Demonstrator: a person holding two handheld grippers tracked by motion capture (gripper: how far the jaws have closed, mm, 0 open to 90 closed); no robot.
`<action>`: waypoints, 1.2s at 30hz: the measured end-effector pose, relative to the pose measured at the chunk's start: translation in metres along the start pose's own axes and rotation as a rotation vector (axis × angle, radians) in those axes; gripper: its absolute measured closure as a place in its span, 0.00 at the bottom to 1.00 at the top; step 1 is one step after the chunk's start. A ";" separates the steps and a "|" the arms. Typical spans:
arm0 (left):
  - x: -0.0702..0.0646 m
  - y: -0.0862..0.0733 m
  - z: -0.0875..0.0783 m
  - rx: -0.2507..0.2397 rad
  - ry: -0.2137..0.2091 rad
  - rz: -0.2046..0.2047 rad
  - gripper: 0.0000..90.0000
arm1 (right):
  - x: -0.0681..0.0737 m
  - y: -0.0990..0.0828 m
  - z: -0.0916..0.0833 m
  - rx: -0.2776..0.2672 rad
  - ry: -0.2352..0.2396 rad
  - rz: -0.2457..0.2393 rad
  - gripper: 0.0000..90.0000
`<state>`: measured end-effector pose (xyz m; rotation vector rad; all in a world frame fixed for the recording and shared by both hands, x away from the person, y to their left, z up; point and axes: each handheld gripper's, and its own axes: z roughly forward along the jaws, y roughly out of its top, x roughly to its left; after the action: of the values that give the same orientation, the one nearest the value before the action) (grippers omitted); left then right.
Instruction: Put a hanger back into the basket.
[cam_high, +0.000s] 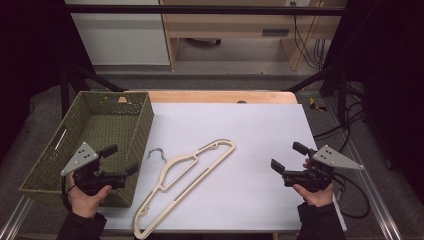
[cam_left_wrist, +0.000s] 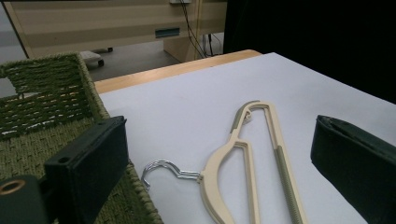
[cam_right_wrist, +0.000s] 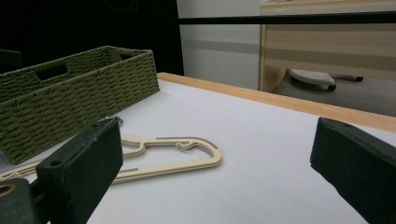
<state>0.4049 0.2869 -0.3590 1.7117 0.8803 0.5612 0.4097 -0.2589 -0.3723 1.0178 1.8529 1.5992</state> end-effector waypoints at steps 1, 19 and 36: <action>0.000 0.000 0.000 0.000 0.000 0.000 0.05 | 0.000 0.000 0.000 0.003 0.002 0.005 0.03; -0.040 -0.002 0.013 0.093 -0.027 0.060 0.17 | 0.004 -0.001 0.003 0.026 0.018 -0.006 0.04; -0.058 -0.055 0.024 0.331 -0.008 0.047 0.46 | 0.010 -0.002 0.008 0.050 0.043 -0.017 0.04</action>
<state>0.3710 0.2351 -0.4154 2.0353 0.9692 0.4569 0.4092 -0.2462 -0.3744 0.9932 1.9340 1.5840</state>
